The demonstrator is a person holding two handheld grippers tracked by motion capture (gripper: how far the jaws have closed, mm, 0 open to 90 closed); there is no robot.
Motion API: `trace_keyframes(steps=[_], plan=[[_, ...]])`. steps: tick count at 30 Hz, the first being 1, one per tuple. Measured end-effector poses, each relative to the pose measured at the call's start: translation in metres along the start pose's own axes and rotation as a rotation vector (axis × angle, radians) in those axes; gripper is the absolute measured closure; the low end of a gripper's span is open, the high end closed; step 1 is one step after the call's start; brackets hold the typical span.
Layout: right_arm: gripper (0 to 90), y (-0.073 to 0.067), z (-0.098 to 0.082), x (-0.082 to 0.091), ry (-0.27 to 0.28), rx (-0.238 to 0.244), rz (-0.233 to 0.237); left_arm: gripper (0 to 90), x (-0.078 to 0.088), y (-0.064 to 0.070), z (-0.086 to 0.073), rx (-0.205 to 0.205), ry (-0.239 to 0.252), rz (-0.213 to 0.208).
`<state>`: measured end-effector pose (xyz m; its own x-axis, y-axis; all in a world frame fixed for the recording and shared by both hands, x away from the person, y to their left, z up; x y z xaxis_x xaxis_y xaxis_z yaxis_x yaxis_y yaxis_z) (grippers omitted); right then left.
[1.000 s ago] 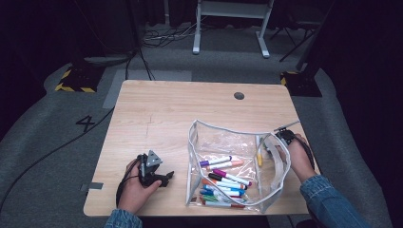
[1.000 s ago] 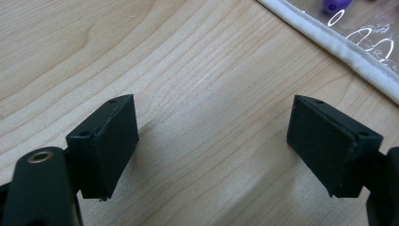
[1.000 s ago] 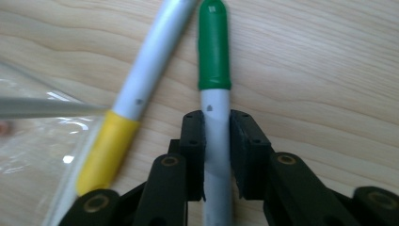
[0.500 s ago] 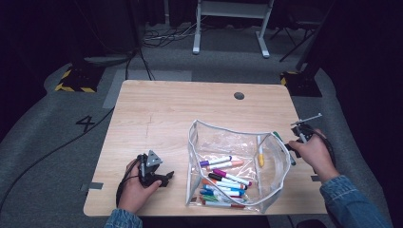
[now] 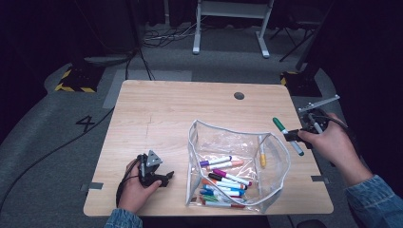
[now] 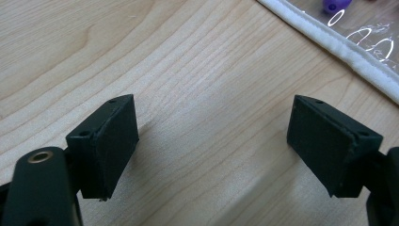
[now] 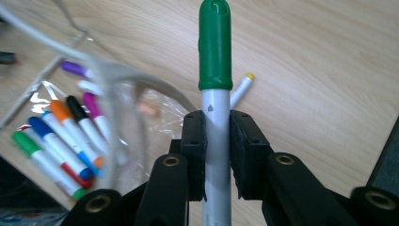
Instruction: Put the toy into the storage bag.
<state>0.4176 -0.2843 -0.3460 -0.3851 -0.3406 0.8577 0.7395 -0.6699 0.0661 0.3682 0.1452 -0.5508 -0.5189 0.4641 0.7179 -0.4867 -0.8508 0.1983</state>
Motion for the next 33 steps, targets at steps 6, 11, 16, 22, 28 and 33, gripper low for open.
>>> trace_keyframes(steps=[6,11,16,22,28,33], plan=[[77.2,-0.040,0.028,0.024,0.037,0.124,0.033,17.3,0.000,0.000,0.000,-0.001,-0.001,0.000],[77.2,-0.075,0.042,0.027,0.029,0.223,0.075,17.3,0.000,0.000,0.000,-0.001,0.000,-0.001],[77.2,-0.111,0.049,0.019,0.001,0.322,0.134,17.3,0.000,0.000,0.000,-0.001,0.000,-0.001],[77.2,-0.144,0.051,0.001,-0.049,0.411,0.202,17.3,0.000,0.000,0.000,-0.001,-0.001,-0.001],[77.2,-0.165,0.050,-0.024,-0.102,0.471,0.253,17.3,0.000,0.000,0.000,-0.001,-0.001,-0.001],[77.2,-0.175,0.044,-0.048,-0.157,0.506,0.291,17.3,0.000,0.000,0.000,-0.001,-0.001,-0.001]])
Point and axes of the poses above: each handheld gripper's, and its own axes: x roughly backward along the jaws, z roughly out of its top, y roughly to its right, the point moved 6 cm from there along -x, roughly forward along the jaws, and after that the axes turned 14 degrees about x, right-handed, at the moved point
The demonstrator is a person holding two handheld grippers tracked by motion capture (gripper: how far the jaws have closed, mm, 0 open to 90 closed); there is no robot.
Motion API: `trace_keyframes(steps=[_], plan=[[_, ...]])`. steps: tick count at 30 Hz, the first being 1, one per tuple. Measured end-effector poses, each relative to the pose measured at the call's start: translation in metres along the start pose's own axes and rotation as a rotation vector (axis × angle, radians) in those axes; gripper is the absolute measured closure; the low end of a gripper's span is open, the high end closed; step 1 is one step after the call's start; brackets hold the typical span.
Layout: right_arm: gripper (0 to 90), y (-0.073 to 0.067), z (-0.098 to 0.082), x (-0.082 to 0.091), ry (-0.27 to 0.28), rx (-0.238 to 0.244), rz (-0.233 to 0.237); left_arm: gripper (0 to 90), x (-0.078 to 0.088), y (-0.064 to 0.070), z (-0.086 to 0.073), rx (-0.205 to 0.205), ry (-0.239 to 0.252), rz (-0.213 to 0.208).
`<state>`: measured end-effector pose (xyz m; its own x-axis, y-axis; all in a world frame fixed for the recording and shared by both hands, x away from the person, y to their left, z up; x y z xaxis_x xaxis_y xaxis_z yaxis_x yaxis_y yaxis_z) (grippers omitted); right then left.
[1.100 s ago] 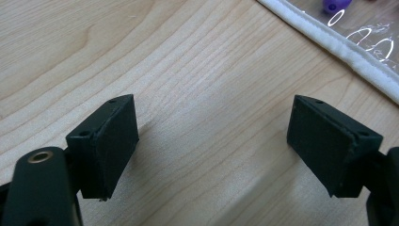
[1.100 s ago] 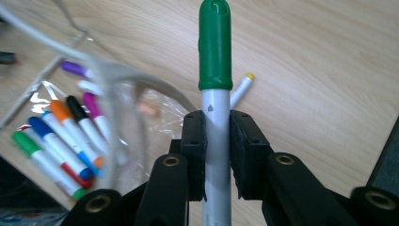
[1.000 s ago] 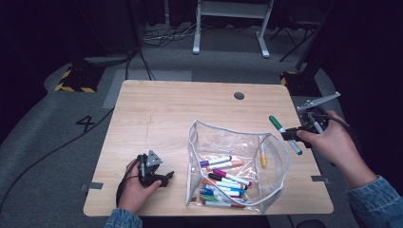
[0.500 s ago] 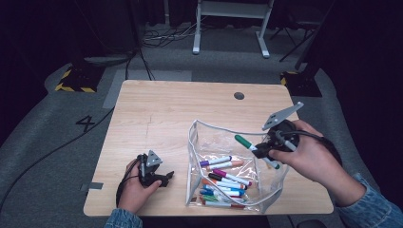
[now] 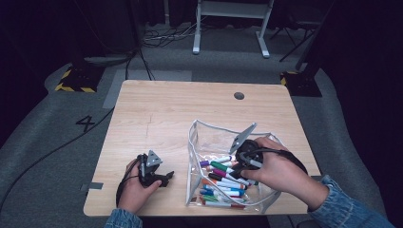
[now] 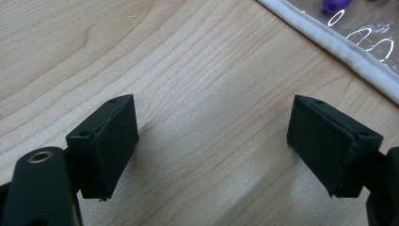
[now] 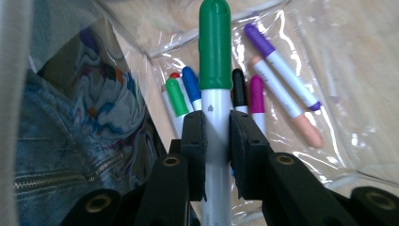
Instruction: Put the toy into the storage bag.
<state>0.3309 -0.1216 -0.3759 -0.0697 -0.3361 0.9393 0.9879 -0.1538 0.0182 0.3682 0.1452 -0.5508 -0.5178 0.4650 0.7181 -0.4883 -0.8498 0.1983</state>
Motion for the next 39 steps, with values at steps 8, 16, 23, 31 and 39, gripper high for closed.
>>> trace_keyframes(steps=[8,16,23,31,39], plan=[[77.2,-0.002,0.002,-0.018,-0.085,0.045,0.012,17.3,0.000,0.000,0.000,0.000,0.000,0.000],[77.2,-0.007,0.009,-0.031,-0.114,0.077,0.035,17.3,0.000,0.000,0.000,0.000,0.000,0.000],[77.2,-0.009,0.004,-0.053,-0.151,0.095,0.074,17.3,0.000,0.000,0.000,0.001,0.000,-0.001],[77.2,-0.010,-0.001,-0.073,-0.189,0.137,0.098,17.3,0.000,0.000,0.000,0.001,0.001,-0.002],[70.8,-0.013,-0.005,-0.077,-0.212,0.177,0.126,17.3,0.000,0.000,0.000,0.001,0.001,-0.002]])
Point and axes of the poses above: each handheld gripper's, and its own axes: x roughly backward along the jaws, z roughly out of its top, y roughly to its right, the point moved 6 cm from there along -x, roughly forward along the jaws, and after that the axes turned 14 degrees about x, right-handed, at the moved point
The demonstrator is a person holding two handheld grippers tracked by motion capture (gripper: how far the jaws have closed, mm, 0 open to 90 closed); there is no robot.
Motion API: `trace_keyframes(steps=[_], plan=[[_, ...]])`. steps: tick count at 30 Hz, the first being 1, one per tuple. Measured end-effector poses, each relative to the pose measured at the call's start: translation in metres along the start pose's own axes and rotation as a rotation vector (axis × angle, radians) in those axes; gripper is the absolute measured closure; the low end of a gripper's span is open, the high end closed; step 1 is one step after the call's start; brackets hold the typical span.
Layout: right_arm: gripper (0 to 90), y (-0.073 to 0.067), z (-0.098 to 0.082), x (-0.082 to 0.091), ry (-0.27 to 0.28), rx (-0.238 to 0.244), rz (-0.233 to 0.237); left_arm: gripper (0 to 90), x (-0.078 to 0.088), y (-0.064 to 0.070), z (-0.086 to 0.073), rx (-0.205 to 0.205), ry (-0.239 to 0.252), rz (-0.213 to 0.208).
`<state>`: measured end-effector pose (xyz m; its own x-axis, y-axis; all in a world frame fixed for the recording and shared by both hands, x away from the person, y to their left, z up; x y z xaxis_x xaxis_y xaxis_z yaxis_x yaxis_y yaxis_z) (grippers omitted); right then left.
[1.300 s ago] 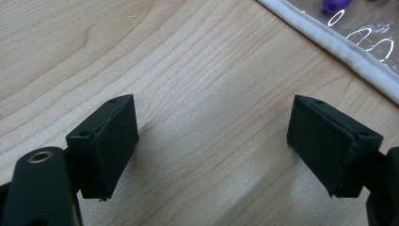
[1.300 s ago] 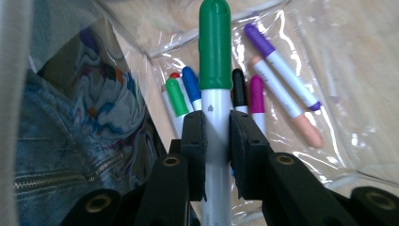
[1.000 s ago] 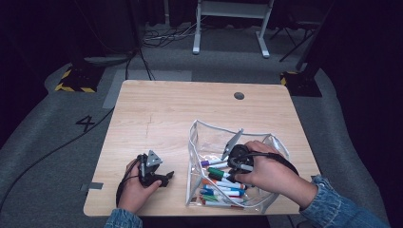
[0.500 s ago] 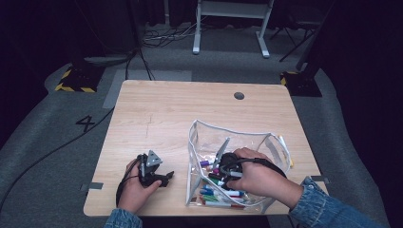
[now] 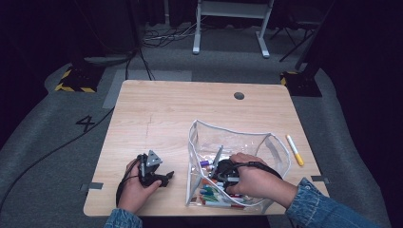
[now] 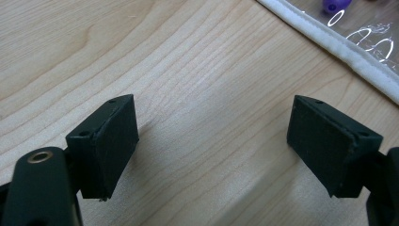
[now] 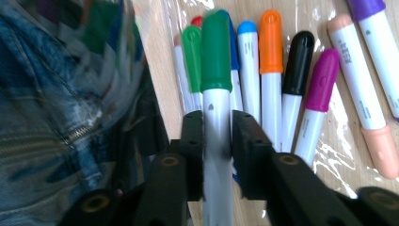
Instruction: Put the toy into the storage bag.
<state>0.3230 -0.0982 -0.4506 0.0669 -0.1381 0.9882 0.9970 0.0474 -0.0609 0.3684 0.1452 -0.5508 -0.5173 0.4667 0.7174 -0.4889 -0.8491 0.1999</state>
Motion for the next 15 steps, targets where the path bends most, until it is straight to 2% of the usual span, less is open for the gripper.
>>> trace_keyframes(steps=[1,4,7,9,12,15], plan=[[70.2,0.000,0.000,0.002,0.003,0.000,-0.001,17.2,0.000,0.000,0.000,0.001,0.000,0.000],[63.9,0.002,0.001,0.015,0.046,-0.008,-0.048,17.3,0.000,0.000,0.000,0.001,0.001,0.000],[61.2,0.006,-0.001,0.041,0.120,-0.030,-0.105,17.2,0.000,0.000,0.000,0.000,0.000,0.000],[57.7,0.007,-0.004,0.059,0.172,-0.060,-0.145,17.2,0.000,0.000,0.000,0.000,0.000,0.000],[57.7,0.012,-0.013,0.085,0.234,-0.095,-0.207,17.2,0.000,0.000,0.000,0.000,0.000,0.000],[57.3,0.019,-0.029,0.111,0.297,-0.156,-0.265,17.2,0.000,0.000,0.000,-0.002,0.001,0.001]])
Point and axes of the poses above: each handheld gripper's, and its own axes: x roughly backward along the jaws, z roughly out of its top, y roughly to its right, the point moved 6 cm from there along -x, roughly forward along the jaws, and after that the axes turned 14 degrees about x, right-handed, at the moved point
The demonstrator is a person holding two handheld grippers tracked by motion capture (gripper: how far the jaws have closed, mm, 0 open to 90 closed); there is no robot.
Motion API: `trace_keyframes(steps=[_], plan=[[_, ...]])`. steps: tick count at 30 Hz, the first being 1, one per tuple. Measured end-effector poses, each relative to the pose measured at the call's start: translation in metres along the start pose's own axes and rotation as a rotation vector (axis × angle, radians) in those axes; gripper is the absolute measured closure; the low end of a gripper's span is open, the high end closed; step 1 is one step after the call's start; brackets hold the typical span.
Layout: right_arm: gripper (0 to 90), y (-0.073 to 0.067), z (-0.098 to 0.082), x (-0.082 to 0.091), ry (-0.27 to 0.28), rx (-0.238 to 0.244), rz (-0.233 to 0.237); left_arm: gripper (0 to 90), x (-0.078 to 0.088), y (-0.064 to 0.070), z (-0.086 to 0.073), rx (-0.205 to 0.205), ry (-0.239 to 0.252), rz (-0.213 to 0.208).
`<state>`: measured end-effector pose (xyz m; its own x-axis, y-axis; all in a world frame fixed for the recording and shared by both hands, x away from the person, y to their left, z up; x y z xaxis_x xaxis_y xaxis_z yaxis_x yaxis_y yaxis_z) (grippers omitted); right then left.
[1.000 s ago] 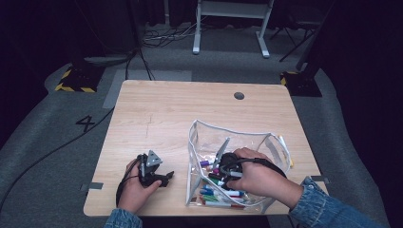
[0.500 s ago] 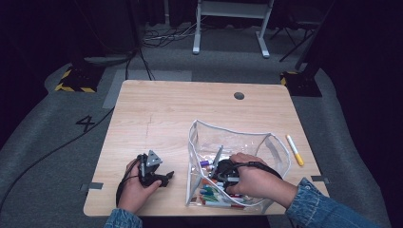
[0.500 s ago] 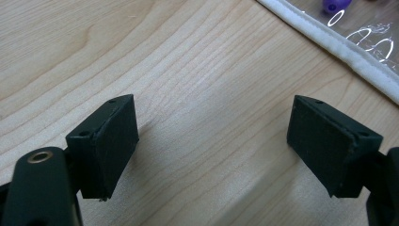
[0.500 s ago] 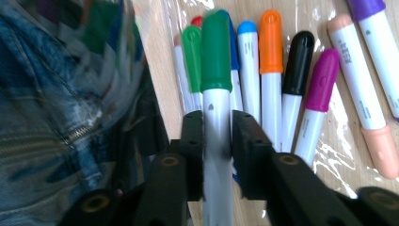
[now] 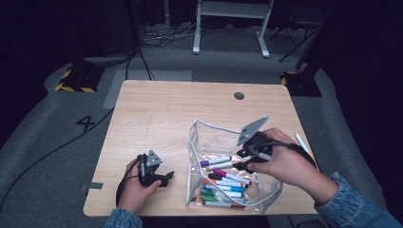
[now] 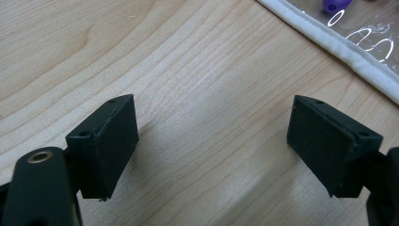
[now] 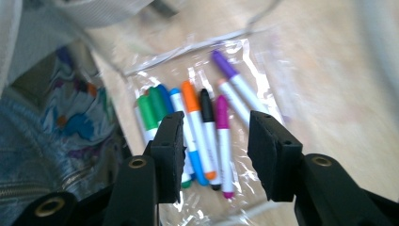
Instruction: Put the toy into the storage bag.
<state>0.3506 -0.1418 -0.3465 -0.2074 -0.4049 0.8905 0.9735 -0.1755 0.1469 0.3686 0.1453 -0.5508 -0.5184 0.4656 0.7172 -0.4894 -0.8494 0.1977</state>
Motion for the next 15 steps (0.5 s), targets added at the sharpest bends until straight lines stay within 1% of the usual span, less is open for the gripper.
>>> trace_keyframes(steps=[3,4,6,8,9,12,13,15], plan=[[57.7,0.014,-0.012,0.018,0.040,-0.056,-0.057,17.2,0.000,0.000,0.000,0.001,0.001,0.000],[57.9,0.022,-0.020,0.026,0.059,-0.090,-0.085,17.2,0.000,0.000,0.000,0.000,0.000,0.000],[59.0,0.032,-0.030,0.036,0.087,-0.130,-0.128,17.2,0.000,0.000,0.000,0.000,0.000,0.001],[60.1,0.043,-0.044,0.045,0.102,-0.176,-0.159,17.2,0.000,0.000,0.000,0.001,0.001,0.002],[60.4,0.048,-0.050,0.048,0.103,-0.196,-0.174,17.2,0.000,0.000,0.000,0.002,0.000,0.000],[61.2,0.066,-0.077,0.057,0.097,-0.262,-0.216,17.2,0.000,0.000,0.000,0.001,0.001,0.002],[61.1,0.070,-0.083,0.059,0.094,-0.278,-0.222,17.2,0.000,0.000,0.000,0.002,0.000,0.001],[61.0,0.080,-0.099,0.060,0.087,-0.324,-0.236,17.2,0.000,0.000,0.000,0.003,0.000,0.001]])
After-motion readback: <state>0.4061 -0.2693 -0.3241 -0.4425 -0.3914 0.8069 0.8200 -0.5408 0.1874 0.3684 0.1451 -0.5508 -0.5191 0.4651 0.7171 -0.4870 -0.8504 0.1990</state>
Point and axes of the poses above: each handheld gripper's, and its own axes: x roughly backward along the jaws, z roughly out of its top, y roughly to its right, the point moved 6 cm from there along -x, roughly forward along the jaws, and after that the axes turned 14 degrees about x, right-handed, at the moved point
